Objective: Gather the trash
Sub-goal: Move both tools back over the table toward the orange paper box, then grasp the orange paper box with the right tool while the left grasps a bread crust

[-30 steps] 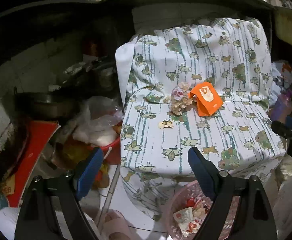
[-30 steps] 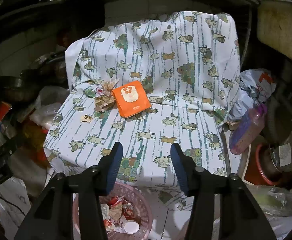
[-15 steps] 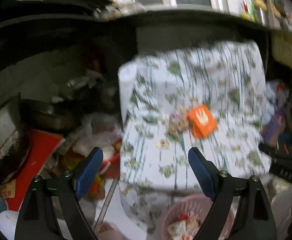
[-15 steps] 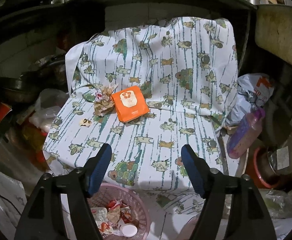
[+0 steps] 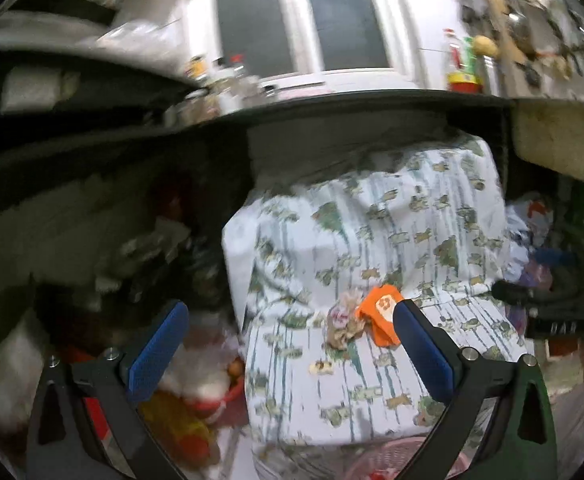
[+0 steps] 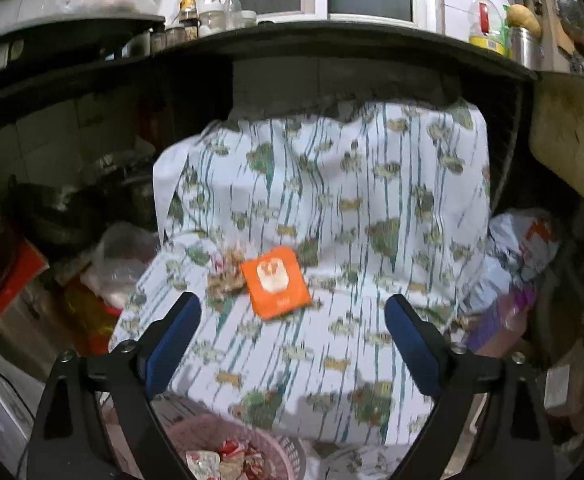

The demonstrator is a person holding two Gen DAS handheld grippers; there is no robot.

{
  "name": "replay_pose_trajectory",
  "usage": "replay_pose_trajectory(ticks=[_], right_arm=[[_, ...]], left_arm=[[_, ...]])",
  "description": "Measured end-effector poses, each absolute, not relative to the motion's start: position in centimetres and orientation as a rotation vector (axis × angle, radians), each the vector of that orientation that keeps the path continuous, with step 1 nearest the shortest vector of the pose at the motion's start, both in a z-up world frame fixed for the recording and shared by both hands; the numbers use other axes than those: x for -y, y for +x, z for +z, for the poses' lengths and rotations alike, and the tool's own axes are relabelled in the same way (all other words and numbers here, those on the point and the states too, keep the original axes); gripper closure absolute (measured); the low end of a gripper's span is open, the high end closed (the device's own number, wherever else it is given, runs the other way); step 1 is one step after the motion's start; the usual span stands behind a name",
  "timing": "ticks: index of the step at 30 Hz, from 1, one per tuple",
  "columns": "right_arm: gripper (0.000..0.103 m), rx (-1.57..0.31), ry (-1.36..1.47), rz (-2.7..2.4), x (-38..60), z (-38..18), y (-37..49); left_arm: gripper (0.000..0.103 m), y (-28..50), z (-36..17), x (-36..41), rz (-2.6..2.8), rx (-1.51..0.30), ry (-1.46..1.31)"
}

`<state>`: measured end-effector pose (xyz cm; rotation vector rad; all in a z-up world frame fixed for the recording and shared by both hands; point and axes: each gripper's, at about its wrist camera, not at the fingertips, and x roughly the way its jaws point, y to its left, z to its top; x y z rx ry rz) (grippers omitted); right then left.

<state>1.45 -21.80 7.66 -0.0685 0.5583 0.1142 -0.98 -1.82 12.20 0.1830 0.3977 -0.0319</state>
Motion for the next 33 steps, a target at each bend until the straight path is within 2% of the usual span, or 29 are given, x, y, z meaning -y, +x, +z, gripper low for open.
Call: replay_pose_trajectory(ticks=[6, 11, 23, 33], right_arm=[[0.004, -0.515, -0.066, 0.079, 22.5, 9.9, 4.8], [0.002, -0.535, -0.065, 0.041, 23.1, 8.8, 8.3], [0.002, -0.803, 0.009, 0.042, 23.6, 0.2, 17.7], [0.002, -0.940, 0.056, 0.046, 23.9, -3.6, 22.3]], left_arm=[[0.000, 4.0, 13.7, 1.7, 0.060, -0.397, 0.195], [0.000, 9.0, 11.7, 1.0, 0.005, -0.489, 0.151], [0.000, 22.6, -0.1, -1.6, -0.049, -0.937, 0.007], [0.000, 26.8, -9.6, 1.6, -0.107, -1.248, 0.187]])
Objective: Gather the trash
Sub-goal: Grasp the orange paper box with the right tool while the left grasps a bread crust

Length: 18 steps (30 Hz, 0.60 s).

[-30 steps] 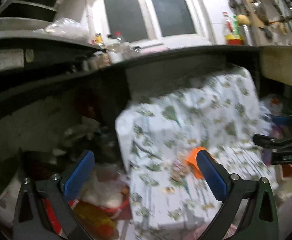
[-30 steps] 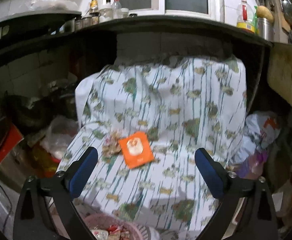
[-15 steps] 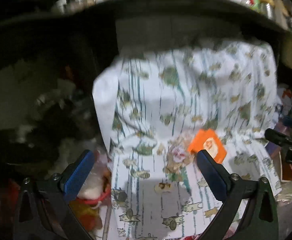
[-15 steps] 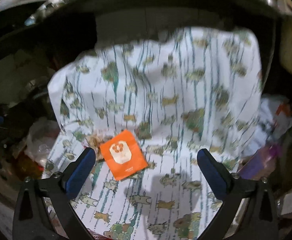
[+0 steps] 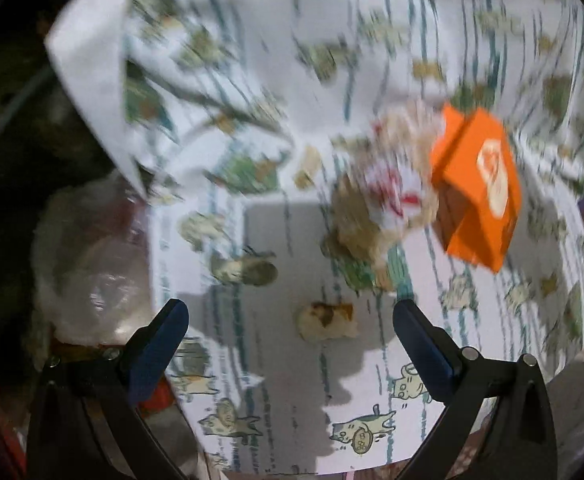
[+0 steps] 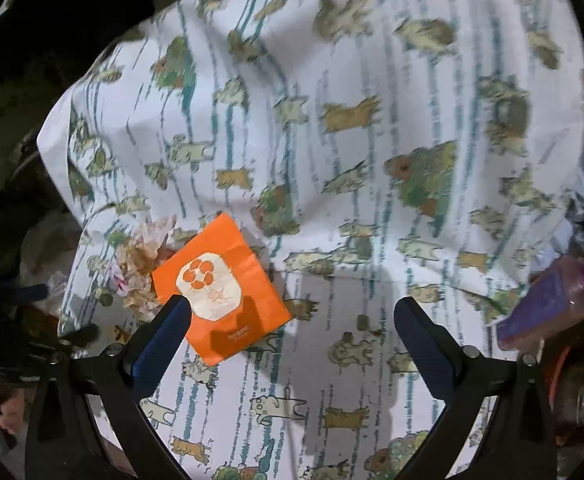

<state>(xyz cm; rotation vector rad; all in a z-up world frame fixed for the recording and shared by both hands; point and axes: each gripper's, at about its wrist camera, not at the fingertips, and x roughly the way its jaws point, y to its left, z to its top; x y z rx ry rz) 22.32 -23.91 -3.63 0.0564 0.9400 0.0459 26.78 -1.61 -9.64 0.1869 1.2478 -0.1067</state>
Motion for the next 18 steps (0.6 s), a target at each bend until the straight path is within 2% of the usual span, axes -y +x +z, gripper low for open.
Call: replay_pose_trajectory(ticks=[3, 5, 9, 13, 18], right_arm=[[0.003, -0.971, 0.026, 0.041, 23.6, -4.5, 23.0], [0.004, -0.986, 0.019, 0.038, 23.6, -4.8, 23.5], [0.005, -1.014, 0.038, 0.046, 23.6, -5.2, 24.3], [0.005, -1.018, 0.027, 0.079, 23.0, -5.2, 24.5], [0.005, -1.029, -0.012, 0.121, 21.6, -5.8, 24.4]], left_arm=[[0.004, 27.4, -11.1, 2.1, -0.132, -1.274, 0.189], [0.023, 27.9, -11.8, 2.3, -0.149, -1.298, 0.164], [0.036, 28.6, -13.6, 2.8, -0.171, -1.370, 0.141], [0.037, 29.0, -15.4, 2.8, -0.115, -1.417, 0.193], [0.038, 29.2, -16.2, 1.9, -0.116, -1.442, 0.129]])
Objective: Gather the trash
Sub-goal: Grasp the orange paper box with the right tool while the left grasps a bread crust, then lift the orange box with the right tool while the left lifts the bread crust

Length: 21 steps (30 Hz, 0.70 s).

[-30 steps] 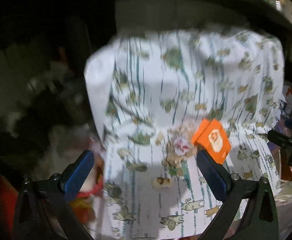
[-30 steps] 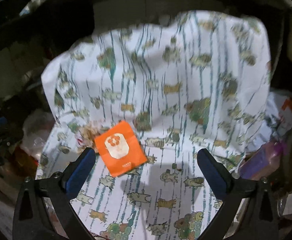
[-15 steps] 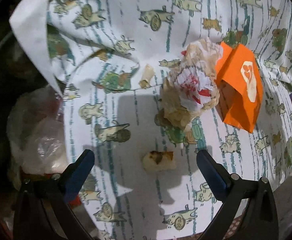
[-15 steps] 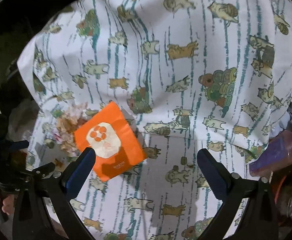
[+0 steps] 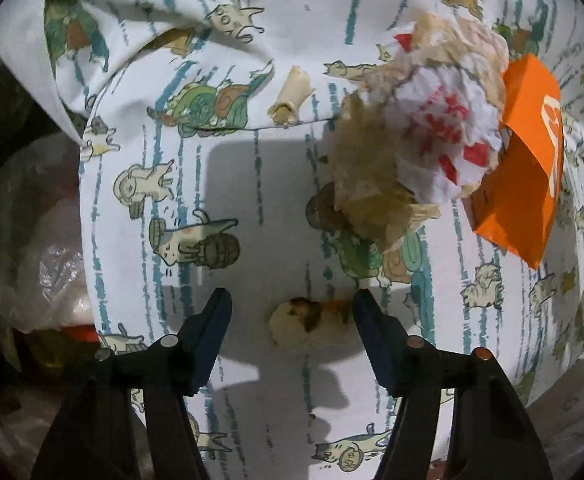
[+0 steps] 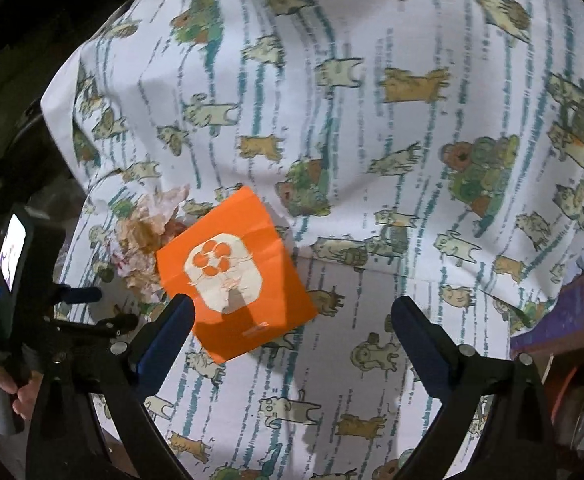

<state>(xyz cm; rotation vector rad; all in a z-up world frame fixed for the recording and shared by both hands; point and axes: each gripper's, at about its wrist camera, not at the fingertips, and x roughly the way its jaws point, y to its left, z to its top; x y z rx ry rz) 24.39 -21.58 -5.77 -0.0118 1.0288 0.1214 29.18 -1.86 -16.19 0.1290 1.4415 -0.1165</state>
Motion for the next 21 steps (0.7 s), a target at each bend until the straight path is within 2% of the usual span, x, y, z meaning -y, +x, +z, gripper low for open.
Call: replay_pose_trajectory(ticks=[1, 3, 4, 11, 17, 18, 19, 20, 21], right_arm=[[0.005, -1.034, -0.025, 0.123, 21.2, -6.0, 24.4], [0.005, -1.042, -0.045, 0.130, 20.5, -6.4, 24.4], [0.005, -1.045, -0.049, 0.140, 20.2, -6.6, 24.4], [0.005, -1.102, -0.119, 0.179, 17.2, -8.9, 25.5], [0.005, -1.182, -0.205, 0.078, 15.8, -11.5, 26.3], [0.010, -1.185, -0.186, 0.077, 16.0, -11.6, 26.4], [0.022, -1.187, -0.159, 0.083, 16.2, -11.5, 26.4], [0.030, -1.189, -0.133, 0.095, 16.5, -11.4, 26.4], [0.045, -1.191, -0.115, 0.103, 16.6, -11.3, 26.4]], left_arm=[[0.043, 29.1, -16.2, 1.8, -0.117, -1.443, 0.135], [0.062, 29.0, -16.0, 1.8, -0.132, -1.439, 0.149], [0.065, 28.9, -16.0, 1.8, -0.140, -1.441, 0.148], [0.065, 27.6, -13.8, 2.3, -0.149, -1.398, 0.161], [0.065, 27.1, -9.4, 0.7, -0.207, -1.281, -0.008], [0.065, 27.1, -8.7, 0.4, -0.206, -1.262, -0.036], [0.065, 27.1, -8.0, 0.0, -0.200, -1.237, -0.059], [0.065, 27.0, -7.2, -0.3, -0.190, -1.206, -0.070], [0.065, 26.9, -6.4, -0.5, -0.176, -1.173, -0.066]])
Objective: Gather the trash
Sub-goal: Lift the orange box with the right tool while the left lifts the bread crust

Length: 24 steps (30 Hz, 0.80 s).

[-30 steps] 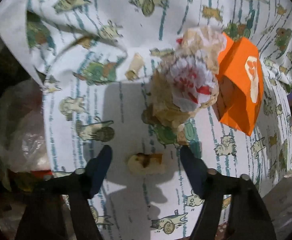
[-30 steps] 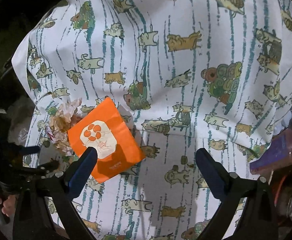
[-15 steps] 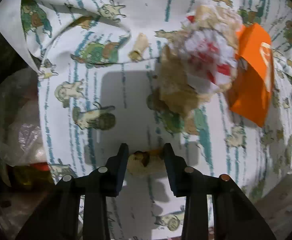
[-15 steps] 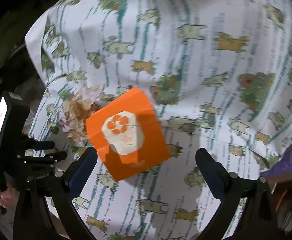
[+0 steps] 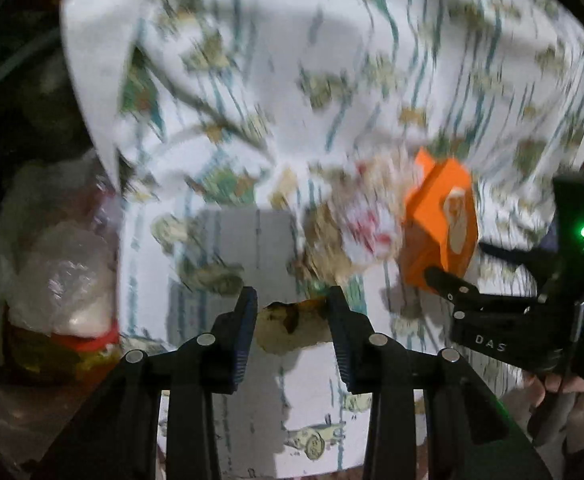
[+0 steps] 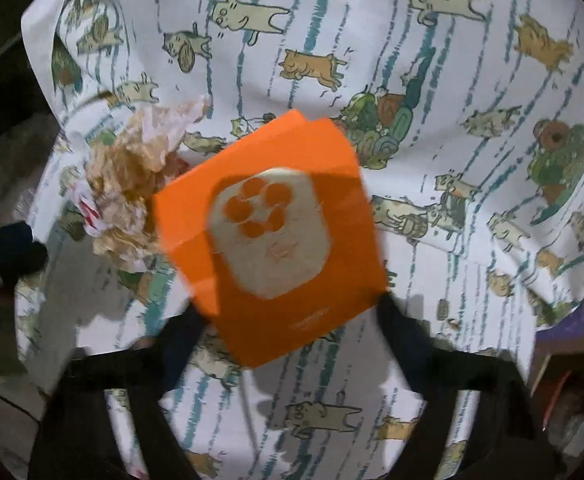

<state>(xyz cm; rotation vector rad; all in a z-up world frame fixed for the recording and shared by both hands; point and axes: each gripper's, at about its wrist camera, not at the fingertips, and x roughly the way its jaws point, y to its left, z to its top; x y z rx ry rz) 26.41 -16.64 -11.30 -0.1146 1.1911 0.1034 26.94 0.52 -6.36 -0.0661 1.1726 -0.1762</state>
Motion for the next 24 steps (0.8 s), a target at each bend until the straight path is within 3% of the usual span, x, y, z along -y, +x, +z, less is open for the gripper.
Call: replay_pose_trajectory(ticks=[1, 3, 7, 11, 19, 24], right_arm=[[0.062, -1.191, -0.110, 0.103, 16.8, -11.2, 26.3], [0.085, -1.200, -0.096, 0.106, 17.2, -11.2, 26.2], [0.098, -1.160, -0.023, 0.105, 18.7, -10.5, 25.4], [0.101, -1.070, -0.007, 0.101, 19.6, -8.4, 24.3], [0.102, -0.963, 0.131, 0.212, 22.0, -4.1, 21.9], [0.101, -1.091, 0.087, 0.293, 21.9, -5.0, 21.3]], left_arm=[[0.065, 26.7, -5.5, -0.7, -0.163, -1.135, -0.058], [0.065, 26.1, -4.1, -1.1, -0.146, -1.074, -0.063], [0.065, 25.4, -1.3, -1.9, -0.095, -0.953, -0.054], [0.065, 25.0, 1.1, -2.9, -0.047, -0.818, -0.004], [0.065, 23.7, 2.4, -3.6, -0.061, -0.777, -0.030], [0.065, 23.2, 2.1, -3.0, -0.062, -0.771, 0.002]])
